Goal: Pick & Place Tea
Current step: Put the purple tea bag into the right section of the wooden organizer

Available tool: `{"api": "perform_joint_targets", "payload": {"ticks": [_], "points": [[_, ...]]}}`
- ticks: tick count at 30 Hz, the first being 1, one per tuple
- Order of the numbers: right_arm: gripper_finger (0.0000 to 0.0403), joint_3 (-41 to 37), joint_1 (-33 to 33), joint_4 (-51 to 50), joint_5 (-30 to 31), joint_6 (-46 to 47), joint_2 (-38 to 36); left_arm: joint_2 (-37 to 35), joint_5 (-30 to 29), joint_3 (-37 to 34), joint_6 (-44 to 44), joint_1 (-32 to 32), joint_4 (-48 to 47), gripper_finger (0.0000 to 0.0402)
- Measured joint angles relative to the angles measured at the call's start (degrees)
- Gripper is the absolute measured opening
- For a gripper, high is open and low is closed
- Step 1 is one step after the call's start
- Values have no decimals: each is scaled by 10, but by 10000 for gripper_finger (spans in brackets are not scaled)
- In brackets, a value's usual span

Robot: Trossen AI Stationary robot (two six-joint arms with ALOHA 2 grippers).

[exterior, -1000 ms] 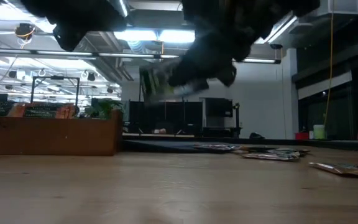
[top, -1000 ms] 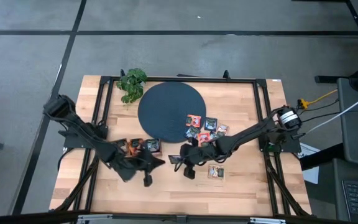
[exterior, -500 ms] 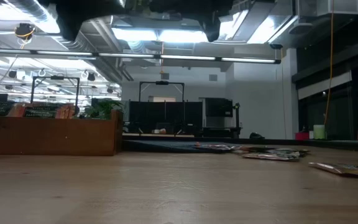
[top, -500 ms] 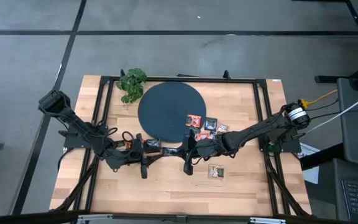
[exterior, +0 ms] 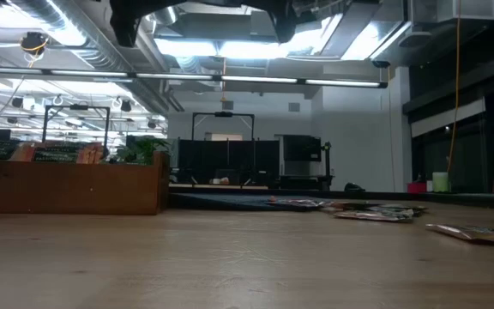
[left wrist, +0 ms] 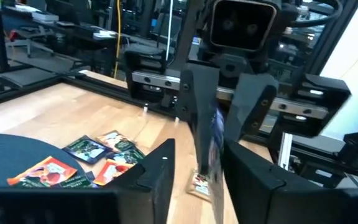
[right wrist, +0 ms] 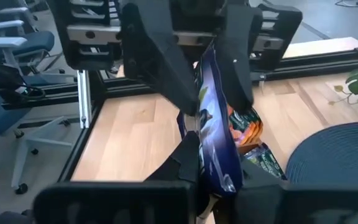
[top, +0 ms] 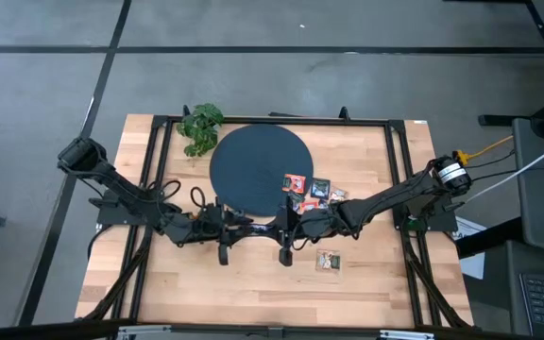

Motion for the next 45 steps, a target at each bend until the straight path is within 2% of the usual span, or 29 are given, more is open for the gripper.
{"api": "perform_joint_targets", "payload": {"ticks": [10,16,23,28,31,33,39,42,45], "points": [[19,0,-2,-8,4,-17,0,0,3,0,0,6,0,12],[48,0,-5,-22,-1,-28,0,0,19,0,0,7,-8,4],[140,0,-25,-163,-2,14,0,-8,32,0,-23,9,-105,4],[199,0,-33,-289,-1,33,0,-33,98,28,-106,43,-287,3],[217,0,-34,-359,-1,63,0,-36,169,71,-129,79,-418,3],[223,0,-35,-402,10,76,0,-36,220,104,-125,103,-491,3],[224,0,-31,-566,94,143,0,-36,374,188,-94,167,-690,3],[225,0,-26,-632,132,186,0,-36,417,208,-64,194,-749,3],[225,0,-24,-665,159,217,0,-36,443,217,-39,222,-767,3]]}}
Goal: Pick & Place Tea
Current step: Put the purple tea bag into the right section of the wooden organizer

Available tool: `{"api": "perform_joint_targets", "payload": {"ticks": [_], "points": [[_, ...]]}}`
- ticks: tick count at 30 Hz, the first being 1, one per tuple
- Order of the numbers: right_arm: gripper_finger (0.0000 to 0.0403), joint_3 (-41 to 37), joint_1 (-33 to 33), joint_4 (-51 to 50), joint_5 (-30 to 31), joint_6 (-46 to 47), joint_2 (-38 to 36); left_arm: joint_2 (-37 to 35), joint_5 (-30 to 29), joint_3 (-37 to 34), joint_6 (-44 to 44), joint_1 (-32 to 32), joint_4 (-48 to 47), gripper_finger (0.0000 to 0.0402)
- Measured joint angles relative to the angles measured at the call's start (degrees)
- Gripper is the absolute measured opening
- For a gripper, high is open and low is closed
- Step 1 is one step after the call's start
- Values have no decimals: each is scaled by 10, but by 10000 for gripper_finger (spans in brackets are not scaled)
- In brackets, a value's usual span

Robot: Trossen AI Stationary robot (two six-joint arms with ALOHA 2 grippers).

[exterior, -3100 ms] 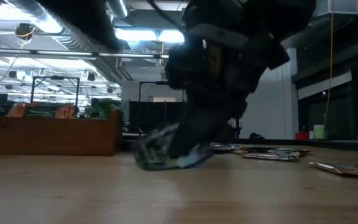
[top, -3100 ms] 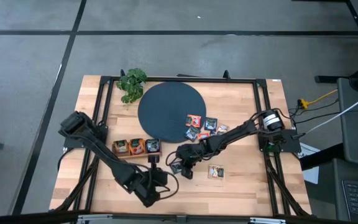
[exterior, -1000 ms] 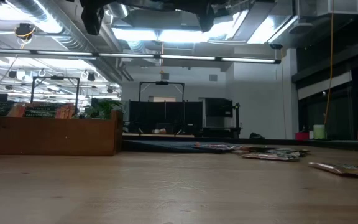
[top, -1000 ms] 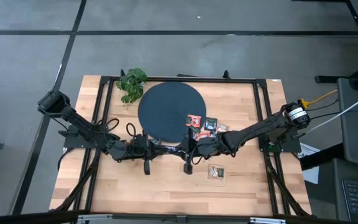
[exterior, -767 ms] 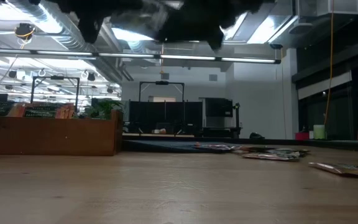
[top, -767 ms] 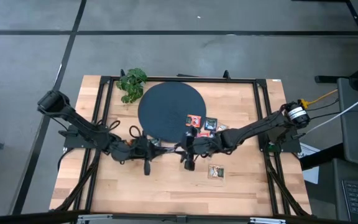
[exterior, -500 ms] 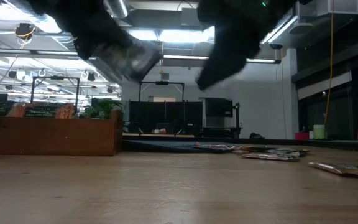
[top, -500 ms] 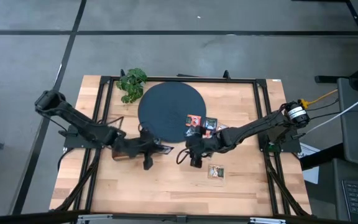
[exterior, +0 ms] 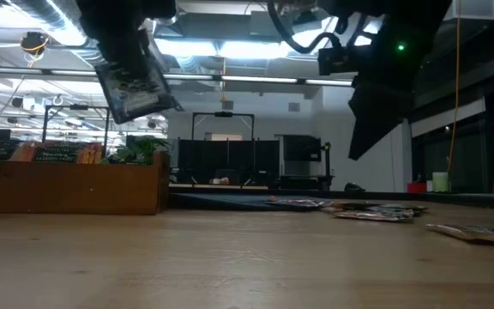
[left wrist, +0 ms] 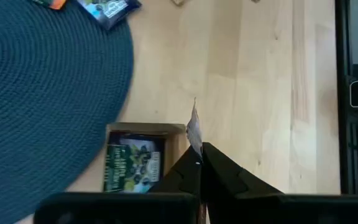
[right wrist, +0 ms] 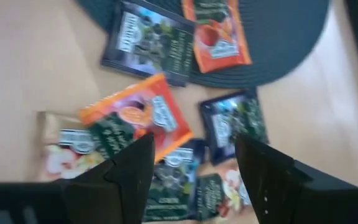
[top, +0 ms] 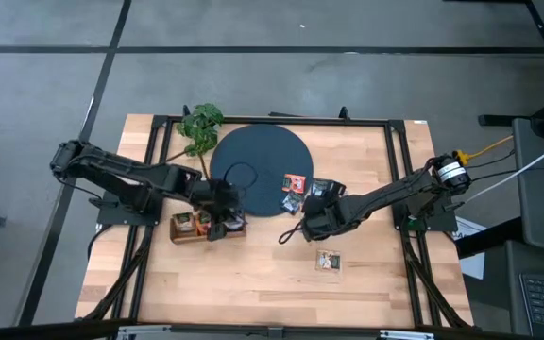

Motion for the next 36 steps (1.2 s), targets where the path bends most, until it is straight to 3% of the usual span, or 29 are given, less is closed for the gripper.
{"api": "perform_joint_targets", "payload": {"ticks": [7,19,36], "points": [[225,0,0,-11,6,13,0,44,16,0,55,36,-10,3],[225,0,0,-17,8,13,0,104,27,2,107,39,-54,3],[225,0,0,-13,27,29,0,188,-16,95,209,40,-127,3]]}}
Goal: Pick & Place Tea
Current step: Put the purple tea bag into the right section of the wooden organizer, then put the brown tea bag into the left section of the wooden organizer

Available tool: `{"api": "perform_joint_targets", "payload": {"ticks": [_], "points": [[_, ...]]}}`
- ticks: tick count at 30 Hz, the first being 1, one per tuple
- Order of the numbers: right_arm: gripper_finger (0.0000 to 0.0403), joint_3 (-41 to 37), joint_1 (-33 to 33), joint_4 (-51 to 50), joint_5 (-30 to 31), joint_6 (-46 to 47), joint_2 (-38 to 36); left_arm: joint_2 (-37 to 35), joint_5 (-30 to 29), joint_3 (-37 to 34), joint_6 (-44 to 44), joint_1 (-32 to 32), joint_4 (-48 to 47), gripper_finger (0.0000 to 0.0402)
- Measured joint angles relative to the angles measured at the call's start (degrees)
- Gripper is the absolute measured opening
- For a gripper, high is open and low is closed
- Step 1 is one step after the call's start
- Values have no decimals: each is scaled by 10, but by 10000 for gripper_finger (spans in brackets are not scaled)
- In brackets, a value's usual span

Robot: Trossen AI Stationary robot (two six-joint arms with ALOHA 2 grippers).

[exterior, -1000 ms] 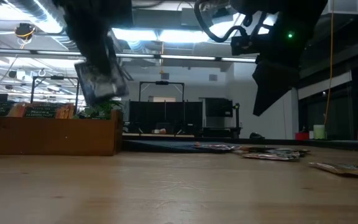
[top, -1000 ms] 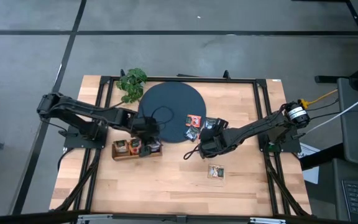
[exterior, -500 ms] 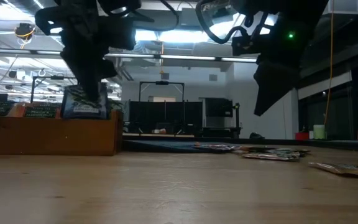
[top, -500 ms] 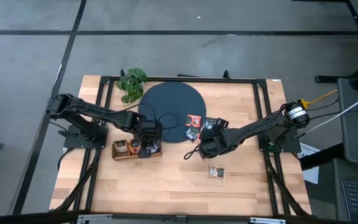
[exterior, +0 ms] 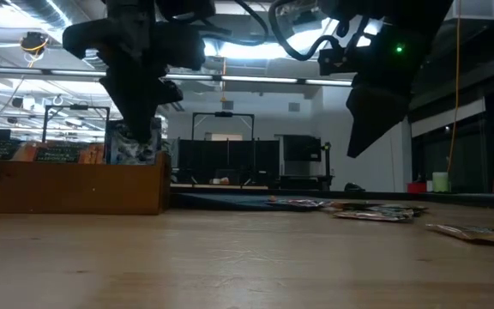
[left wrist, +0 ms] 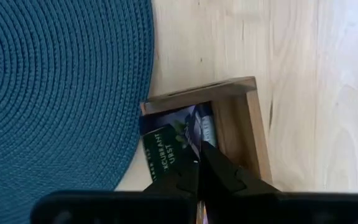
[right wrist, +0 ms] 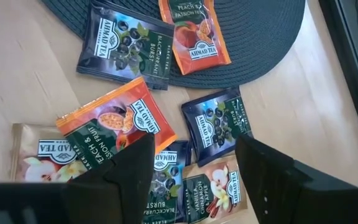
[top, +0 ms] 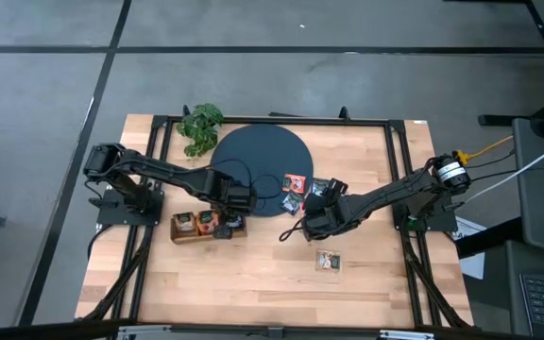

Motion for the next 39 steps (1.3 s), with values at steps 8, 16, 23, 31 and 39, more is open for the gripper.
{"api": "perform_joint_targets", "payload": {"ticks": [8,16,23,31,39], "points": [[225,0,0,8,0,-3,0,2,-5,10,0,0,-11,6],[225,0,0,14,0,-4,0,2,-4,10,-14,0,-11,36],[225,0,0,17,-40,-4,0,2,-3,10,-26,0,-11,89],[225,0,-16,18,-250,48,0,2,-3,28,-62,-3,-8,109],[225,0,-36,-8,-442,-47,0,2,-9,70,-33,-15,61,104]]}}
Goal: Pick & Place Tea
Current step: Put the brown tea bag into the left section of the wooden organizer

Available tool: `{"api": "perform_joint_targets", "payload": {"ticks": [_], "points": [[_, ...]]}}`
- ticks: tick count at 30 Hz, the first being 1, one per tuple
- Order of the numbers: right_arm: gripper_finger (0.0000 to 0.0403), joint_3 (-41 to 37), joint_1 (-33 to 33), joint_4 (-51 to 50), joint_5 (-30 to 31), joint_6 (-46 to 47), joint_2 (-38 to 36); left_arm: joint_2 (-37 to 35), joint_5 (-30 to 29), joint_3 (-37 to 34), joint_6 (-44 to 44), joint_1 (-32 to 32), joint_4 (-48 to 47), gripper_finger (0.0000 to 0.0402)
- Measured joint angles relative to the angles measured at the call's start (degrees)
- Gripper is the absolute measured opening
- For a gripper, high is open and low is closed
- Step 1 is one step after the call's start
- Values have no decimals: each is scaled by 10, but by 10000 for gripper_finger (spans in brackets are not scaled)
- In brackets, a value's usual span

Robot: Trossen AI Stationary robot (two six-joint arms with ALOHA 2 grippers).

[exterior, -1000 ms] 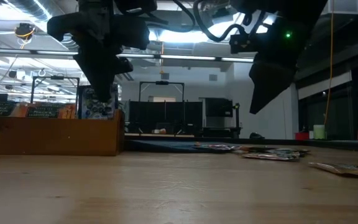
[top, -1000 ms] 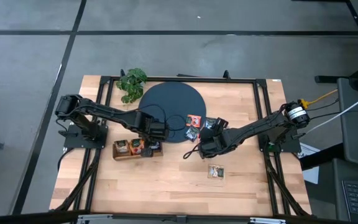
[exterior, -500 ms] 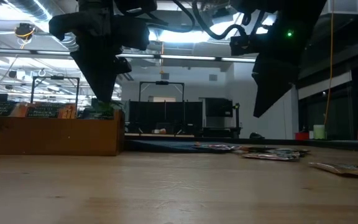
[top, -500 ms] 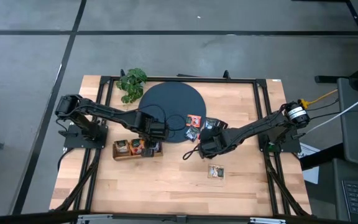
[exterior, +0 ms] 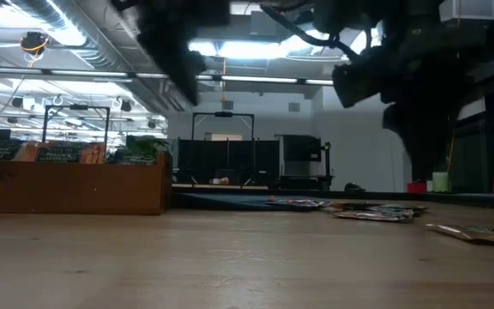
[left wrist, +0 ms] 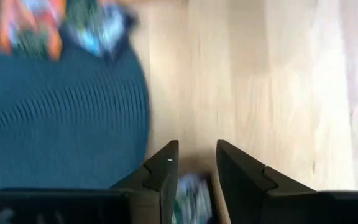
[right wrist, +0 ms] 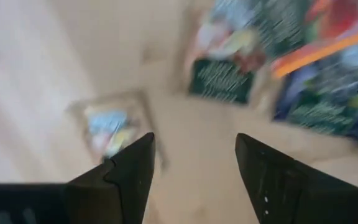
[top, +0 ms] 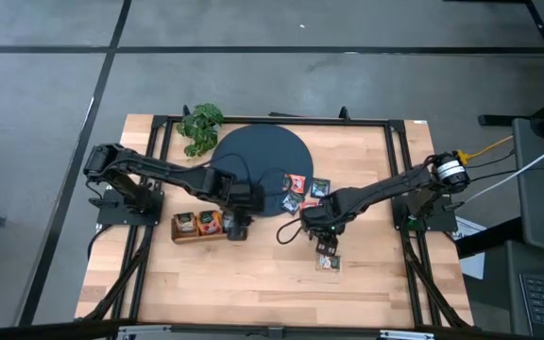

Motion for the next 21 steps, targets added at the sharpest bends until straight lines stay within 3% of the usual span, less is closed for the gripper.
{"api": "perform_joint_targets", "payload": {"ticks": [4,7,14,21], "points": [[225,0,-8,-57,-95,-11,0,0,-5,7,13,-2,73,107],[225,0,-8,-107,-99,-39,0,0,-6,7,30,-2,121,109],[225,8,-5,-207,-20,-49,0,0,-21,7,33,-2,169,105],[225,33,18,-201,128,-49,0,22,-16,7,30,-3,230,107]]}}
